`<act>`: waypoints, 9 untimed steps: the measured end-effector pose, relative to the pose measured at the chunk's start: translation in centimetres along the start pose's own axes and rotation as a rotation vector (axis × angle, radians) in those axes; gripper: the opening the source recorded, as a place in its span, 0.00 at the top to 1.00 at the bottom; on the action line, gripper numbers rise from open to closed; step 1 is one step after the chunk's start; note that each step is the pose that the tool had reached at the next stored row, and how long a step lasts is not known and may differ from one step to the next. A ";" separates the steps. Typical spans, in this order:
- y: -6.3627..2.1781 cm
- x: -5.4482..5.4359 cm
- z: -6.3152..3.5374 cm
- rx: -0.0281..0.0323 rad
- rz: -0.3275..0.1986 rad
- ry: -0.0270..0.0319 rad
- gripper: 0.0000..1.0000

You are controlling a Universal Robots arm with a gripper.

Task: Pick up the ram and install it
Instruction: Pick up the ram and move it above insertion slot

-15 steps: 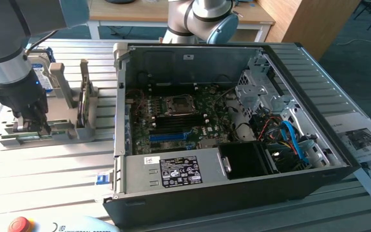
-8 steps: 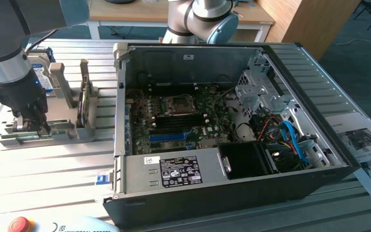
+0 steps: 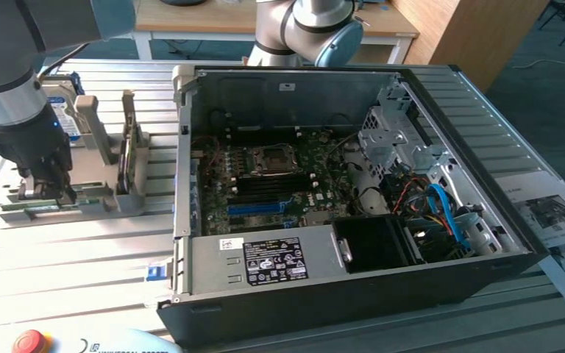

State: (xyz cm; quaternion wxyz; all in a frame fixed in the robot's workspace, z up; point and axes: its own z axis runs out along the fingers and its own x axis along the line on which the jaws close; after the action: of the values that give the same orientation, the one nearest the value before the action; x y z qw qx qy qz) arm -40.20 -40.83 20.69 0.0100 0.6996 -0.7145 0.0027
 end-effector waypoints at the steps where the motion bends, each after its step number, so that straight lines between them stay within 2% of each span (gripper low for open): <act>1: 0.00 0.0 -0.05 -0.0003 0.000 0.0001 0.88; 9: 0.01 0.0 -0.76 -0.0029 0.000 0.0000 0.88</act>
State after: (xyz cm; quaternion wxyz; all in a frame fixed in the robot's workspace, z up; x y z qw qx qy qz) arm -40.20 -40.83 21.45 0.0110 0.6996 -0.7144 0.0016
